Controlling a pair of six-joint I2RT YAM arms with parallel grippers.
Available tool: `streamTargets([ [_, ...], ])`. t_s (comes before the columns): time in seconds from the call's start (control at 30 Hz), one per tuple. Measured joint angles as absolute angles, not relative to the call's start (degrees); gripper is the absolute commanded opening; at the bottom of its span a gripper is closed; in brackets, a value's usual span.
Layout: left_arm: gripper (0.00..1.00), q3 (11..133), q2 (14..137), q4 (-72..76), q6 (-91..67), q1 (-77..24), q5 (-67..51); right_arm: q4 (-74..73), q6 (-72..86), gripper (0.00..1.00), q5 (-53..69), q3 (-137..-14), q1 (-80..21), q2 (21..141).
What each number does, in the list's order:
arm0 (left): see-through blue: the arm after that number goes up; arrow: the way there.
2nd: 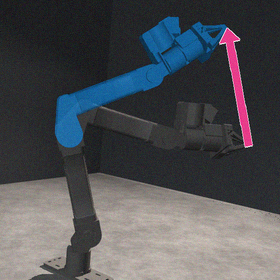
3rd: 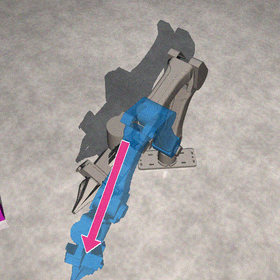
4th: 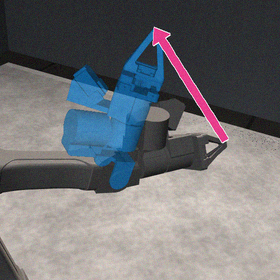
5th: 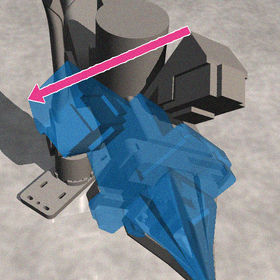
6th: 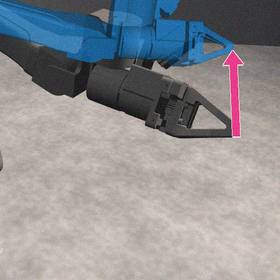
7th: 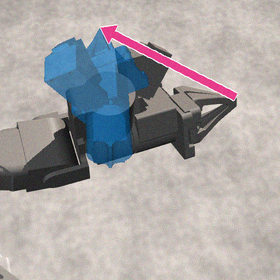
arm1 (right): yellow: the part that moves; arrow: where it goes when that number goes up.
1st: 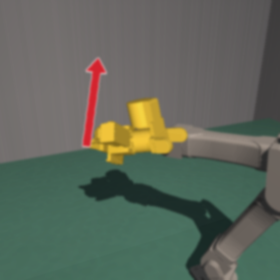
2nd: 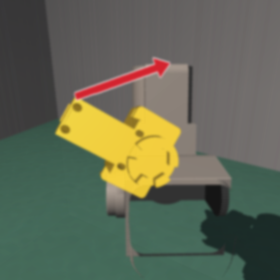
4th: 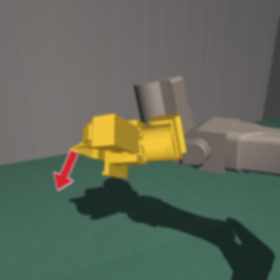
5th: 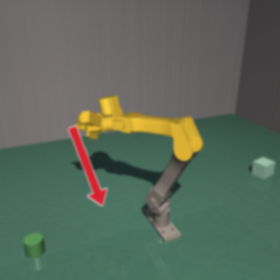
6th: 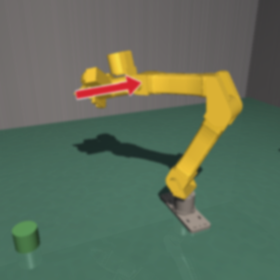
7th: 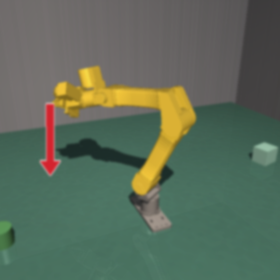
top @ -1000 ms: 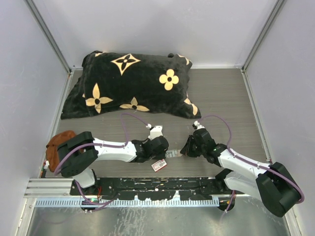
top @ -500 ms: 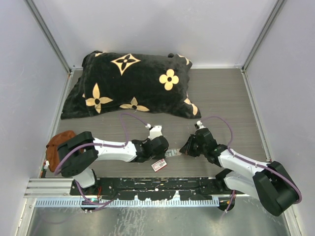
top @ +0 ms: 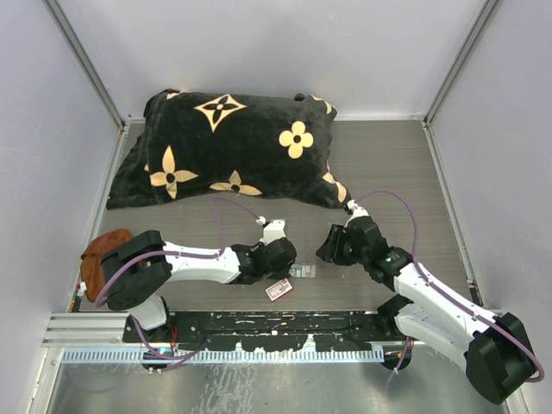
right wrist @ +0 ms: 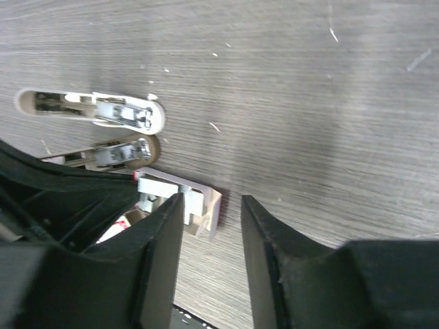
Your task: Load the staples into the stapler
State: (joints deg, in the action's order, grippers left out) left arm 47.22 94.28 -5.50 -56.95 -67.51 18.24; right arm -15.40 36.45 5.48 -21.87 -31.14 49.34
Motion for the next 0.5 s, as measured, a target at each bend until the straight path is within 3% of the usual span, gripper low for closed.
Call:
streamTargets([
  [0.23,0.00,47.7,94.3,-6.2,-56.1,-67.5,18.2,-15.7,34.5,0.35,4.2,-26.2,-38.9,52.7],
  [0.5,0.00,47.8,94.3,-6.6,-56.1,-67.5,18.2,-16.5,35.0,0.35,-2.5,-28.2,-50.3,61.5],
])
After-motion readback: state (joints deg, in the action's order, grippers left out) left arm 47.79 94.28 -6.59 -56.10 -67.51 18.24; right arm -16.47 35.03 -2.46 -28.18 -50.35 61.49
